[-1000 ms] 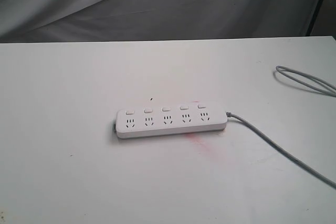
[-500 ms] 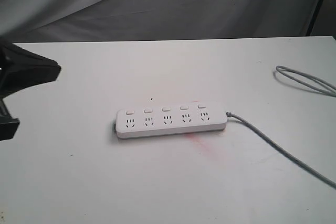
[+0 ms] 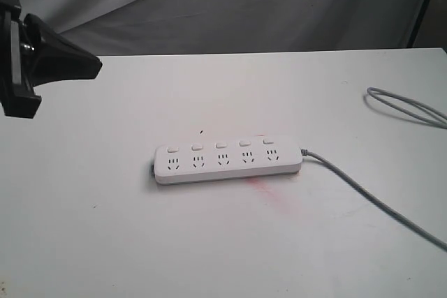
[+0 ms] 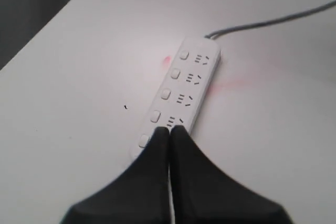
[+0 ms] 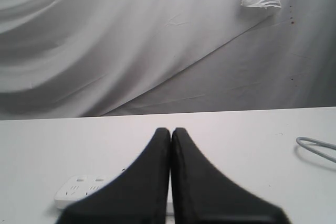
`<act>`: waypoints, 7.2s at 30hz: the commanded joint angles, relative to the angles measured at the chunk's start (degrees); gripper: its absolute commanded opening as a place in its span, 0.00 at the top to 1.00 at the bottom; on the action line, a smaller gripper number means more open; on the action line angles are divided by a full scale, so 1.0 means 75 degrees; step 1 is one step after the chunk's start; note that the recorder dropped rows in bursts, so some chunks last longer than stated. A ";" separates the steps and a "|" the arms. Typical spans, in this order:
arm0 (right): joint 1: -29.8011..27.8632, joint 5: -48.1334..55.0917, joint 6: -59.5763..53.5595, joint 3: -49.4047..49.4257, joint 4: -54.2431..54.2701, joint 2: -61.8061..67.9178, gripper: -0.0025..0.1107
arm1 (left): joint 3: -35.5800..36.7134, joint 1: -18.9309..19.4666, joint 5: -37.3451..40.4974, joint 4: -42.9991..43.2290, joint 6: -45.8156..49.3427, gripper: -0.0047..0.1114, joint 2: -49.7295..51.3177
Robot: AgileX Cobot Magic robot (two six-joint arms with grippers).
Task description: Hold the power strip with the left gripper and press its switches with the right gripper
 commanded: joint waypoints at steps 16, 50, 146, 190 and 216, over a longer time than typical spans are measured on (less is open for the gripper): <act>-0.0055 -0.0118 -0.0009 0.0022 -0.0023 -0.0046 0.98 | -0.0037 0.0250 -0.0473 -0.0431 0.3336 0.95 0.3300; -0.0055 -0.0118 -0.0009 0.0022 -0.0023 -0.0046 0.98 | -0.0009 0.0235 -0.0932 -0.1974 0.4958 0.25 0.3544; -0.0055 -0.0118 -0.0009 0.0022 -0.0023 -0.0046 0.98 | -0.0740 -0.0667 -0.1821 -0.0938 0.5467 0.39 0.5939; -0.0055 -0.0118 -0.0009 0.0022 -0.0023 -0.0046 0.98 | -0.0740 -0.0667 -0.1821 -0.0938 0.5467 0.39 0.5939; -0.0055 0.0690 -0.0010 -0.0380 -0.0023 -0.0046 0.98 | -0.0740 -0.0667 -0.1821 -0.0938 0.5467 0.39 0.5939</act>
